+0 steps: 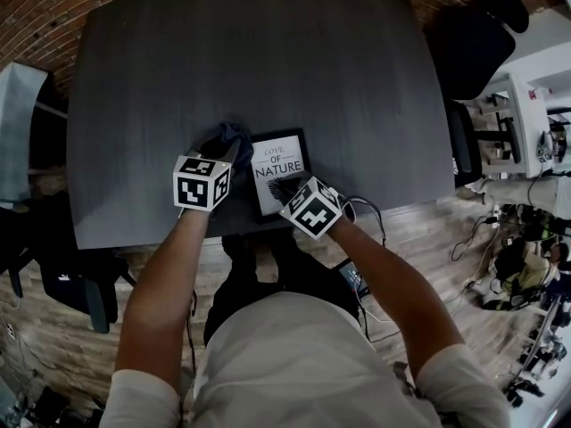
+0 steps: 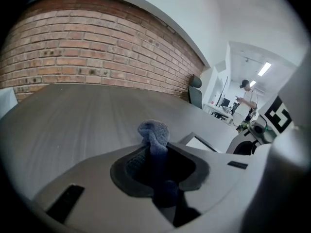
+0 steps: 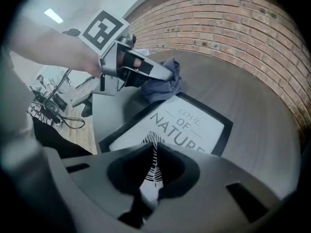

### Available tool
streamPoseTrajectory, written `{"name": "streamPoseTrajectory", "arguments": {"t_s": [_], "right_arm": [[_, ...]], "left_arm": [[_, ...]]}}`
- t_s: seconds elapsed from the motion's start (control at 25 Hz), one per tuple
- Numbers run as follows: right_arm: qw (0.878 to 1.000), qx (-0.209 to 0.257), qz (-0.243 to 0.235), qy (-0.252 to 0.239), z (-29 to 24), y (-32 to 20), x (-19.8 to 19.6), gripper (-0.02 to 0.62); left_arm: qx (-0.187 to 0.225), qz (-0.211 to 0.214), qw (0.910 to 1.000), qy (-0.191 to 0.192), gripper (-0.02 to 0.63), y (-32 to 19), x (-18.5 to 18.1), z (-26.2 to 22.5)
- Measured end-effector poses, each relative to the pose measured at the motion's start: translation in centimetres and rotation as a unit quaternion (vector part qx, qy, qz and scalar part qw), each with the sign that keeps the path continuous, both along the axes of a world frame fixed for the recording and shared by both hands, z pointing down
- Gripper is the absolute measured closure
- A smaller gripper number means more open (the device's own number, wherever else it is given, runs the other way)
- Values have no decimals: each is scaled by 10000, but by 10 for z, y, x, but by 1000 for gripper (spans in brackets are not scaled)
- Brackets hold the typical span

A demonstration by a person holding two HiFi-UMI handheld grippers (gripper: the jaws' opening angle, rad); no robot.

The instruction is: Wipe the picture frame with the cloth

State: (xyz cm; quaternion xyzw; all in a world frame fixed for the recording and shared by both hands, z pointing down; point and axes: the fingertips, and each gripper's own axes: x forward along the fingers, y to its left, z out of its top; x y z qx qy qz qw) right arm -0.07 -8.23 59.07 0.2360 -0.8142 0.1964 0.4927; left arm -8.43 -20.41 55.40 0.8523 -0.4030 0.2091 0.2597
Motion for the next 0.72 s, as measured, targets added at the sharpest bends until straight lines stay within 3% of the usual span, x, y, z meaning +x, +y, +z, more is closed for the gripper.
{"name": "streamPoseTrajectory", "arguments": {"t_s": [0.44, 0.72], "right_arm": [[10000, 32, -25, 24, 0, 0, 0, 562], [10000, 54, 16, 64, 0, 1, 1, 563]], "left_arm": [[-517, -502, 9969, 328, 528, 21, -9, 8], [-619, -477, 9963, 364, 528, 38, -8, 10]]}}
